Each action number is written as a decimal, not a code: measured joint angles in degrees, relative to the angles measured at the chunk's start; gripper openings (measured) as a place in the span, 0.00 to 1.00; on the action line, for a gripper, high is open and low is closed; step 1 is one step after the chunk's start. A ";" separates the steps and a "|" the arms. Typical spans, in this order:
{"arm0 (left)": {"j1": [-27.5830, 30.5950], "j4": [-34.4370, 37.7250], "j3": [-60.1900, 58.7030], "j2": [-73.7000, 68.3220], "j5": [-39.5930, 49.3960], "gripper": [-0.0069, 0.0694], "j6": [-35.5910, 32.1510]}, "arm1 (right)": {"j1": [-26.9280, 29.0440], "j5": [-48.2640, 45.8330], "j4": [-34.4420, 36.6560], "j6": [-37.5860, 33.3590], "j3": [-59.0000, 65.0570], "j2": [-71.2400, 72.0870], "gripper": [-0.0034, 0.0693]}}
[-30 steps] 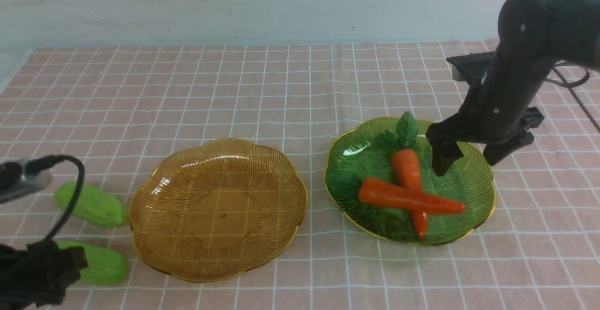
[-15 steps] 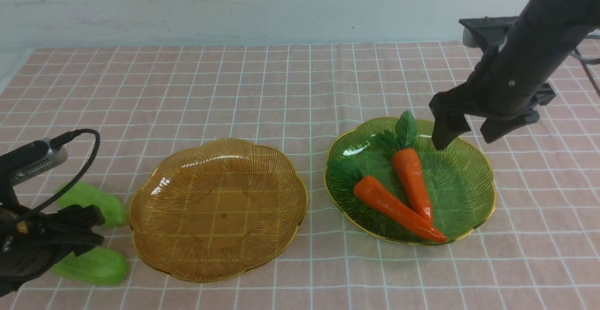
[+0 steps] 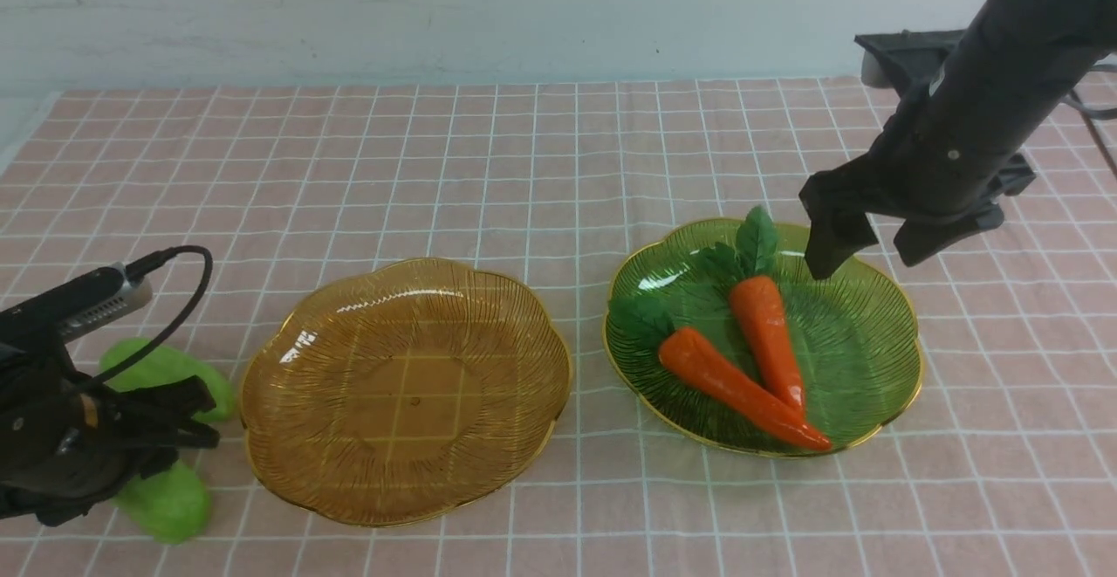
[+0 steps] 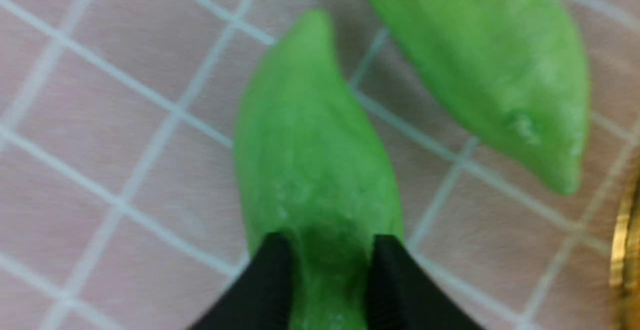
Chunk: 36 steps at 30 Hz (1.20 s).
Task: Put different types of vegetables on the plate.
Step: 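Put the green cucumber next to the left plate into that plate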
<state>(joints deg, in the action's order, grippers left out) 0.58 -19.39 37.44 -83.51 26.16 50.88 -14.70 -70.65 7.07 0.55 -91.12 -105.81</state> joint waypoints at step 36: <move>-0.34 3.86 13.14 -12.27 23.00 0.50 -12.28 | 0.00 -0.18 -0.27 0.18 0.00 0.00 0.84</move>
<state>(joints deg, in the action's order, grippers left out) 0.24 -15.53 50.59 -95.78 49.16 38.60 -14.70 -70.83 6.81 0.73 -91.12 -105.81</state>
